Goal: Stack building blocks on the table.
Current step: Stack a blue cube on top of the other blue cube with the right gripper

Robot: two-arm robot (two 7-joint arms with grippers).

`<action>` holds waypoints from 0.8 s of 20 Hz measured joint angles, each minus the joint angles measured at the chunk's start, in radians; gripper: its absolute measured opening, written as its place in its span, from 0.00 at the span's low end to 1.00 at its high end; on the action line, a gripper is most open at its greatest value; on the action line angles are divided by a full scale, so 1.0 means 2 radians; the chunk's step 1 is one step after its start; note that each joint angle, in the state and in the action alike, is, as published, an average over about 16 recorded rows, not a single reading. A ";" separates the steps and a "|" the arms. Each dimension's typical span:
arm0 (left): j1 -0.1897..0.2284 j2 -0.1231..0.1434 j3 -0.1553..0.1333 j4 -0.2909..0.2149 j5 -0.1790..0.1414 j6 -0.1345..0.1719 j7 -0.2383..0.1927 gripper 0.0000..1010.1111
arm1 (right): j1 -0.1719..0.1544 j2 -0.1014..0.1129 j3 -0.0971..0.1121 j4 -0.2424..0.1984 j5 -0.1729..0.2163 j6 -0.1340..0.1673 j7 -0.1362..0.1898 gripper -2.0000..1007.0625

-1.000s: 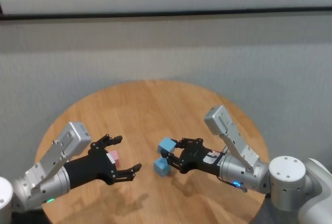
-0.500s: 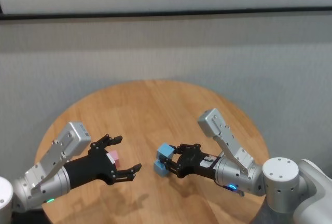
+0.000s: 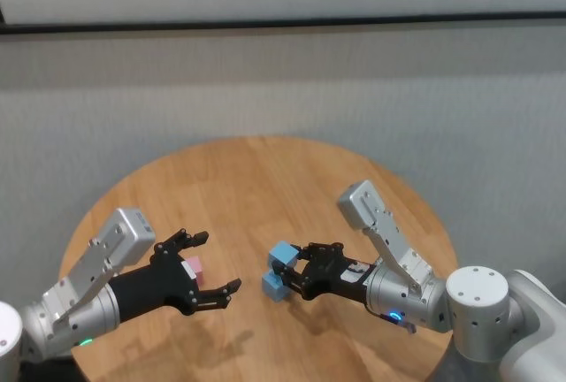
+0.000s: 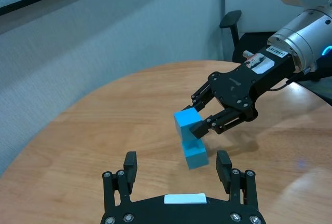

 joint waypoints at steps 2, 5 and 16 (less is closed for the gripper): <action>0.000 0.000 0.000 0.000 0.000 0.000 0.000 0.99 | -0.001 0.000 -0.001 -0.003 0.000 0.002 -0.001 0.37; 0.000 0.000 0.000 0.000 0.000 0.000 0.000 0.99 | -0.001 0.001 -0.002 -0.006 0.000 0.004 -0.001 0.37; 0.000 0.000 0.000 0.000 0.000 0.000 0.000 0.99 | -0.002 0.001 -0.009 -0.010 -0.002 0.010 -0.001 0.37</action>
